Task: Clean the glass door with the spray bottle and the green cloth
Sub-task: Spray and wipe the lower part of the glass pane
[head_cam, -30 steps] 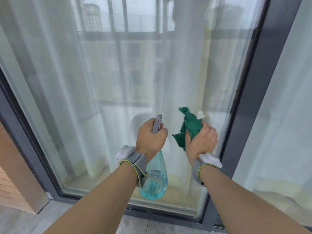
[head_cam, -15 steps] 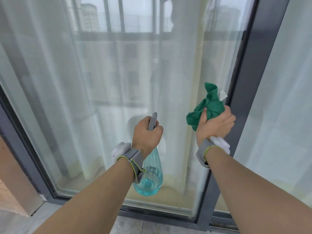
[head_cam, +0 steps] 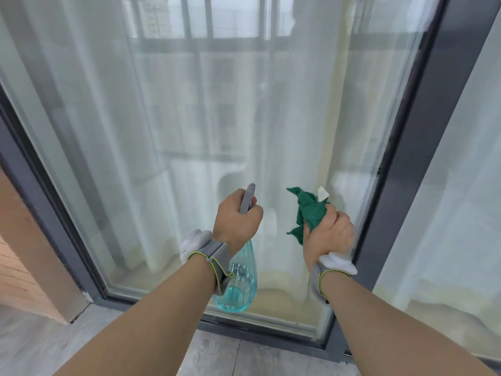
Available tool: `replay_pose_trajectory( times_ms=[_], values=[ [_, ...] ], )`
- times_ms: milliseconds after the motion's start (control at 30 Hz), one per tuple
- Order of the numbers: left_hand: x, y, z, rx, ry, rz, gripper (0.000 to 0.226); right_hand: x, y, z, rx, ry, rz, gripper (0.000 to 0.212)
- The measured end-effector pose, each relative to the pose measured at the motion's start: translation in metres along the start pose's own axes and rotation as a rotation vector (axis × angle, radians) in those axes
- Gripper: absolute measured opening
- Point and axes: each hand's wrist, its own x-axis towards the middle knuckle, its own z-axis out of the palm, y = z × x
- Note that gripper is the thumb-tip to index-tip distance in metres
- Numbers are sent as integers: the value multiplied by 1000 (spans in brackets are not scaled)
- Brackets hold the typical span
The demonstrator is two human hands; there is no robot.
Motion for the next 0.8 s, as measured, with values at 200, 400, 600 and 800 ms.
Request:
replay_pose_trajectory(
  times_ms=[200, 400, 600, 800],
  values=[
    [3, -18, -19, -30, 25, -67, 8, -19, -15, 24, 29, 47, -60, 60],
    [18, -57, -38, 10, 48, -87, 9, -50, -64, 54, 245, 83, 265, 71],
    [33, -114, -72, 24, 67, -123, 4, -81, -106, 79, 304, 110, 403, 64],
    [27, -165, -106, -10, 97, -164, 6, -101, -139, 82, 538, 146, 734, 64]
  ],
)
